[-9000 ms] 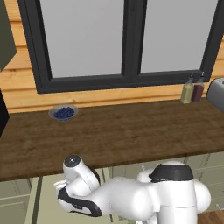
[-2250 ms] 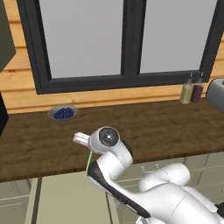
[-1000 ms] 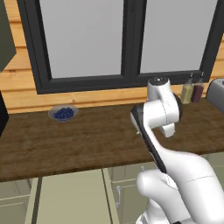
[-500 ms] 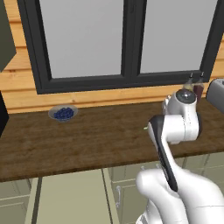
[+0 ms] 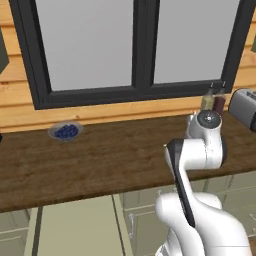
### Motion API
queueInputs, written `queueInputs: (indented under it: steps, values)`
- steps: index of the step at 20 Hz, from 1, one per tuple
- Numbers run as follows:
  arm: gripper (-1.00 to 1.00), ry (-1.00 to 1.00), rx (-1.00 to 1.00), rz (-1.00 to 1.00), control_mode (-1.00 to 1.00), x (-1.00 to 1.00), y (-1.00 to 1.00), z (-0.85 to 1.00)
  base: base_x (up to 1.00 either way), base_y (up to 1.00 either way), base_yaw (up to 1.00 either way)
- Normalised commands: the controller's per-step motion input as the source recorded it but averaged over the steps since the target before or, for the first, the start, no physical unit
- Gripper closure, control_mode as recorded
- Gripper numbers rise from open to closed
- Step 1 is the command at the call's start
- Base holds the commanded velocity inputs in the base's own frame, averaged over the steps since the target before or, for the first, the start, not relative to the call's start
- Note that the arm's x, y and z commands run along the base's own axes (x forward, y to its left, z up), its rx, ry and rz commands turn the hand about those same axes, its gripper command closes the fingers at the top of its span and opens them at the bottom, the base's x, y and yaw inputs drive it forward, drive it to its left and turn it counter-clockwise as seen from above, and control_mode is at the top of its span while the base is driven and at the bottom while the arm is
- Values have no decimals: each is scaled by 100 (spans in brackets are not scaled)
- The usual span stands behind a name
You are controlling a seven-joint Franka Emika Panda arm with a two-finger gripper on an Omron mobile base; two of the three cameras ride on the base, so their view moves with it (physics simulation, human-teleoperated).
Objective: Take a straw from the drawer in front and place it inside the glass cup on the dining counter.
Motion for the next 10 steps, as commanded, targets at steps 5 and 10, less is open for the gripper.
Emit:
queueInputs:
  steps: [5, 10]
  values:
    - [100, 0, 0, 0, 100, 0, 0, 0, 2, -67, -35]
    - [100, 0, 0, 0, 100, 0, 0, 0, 19, -95, -47]
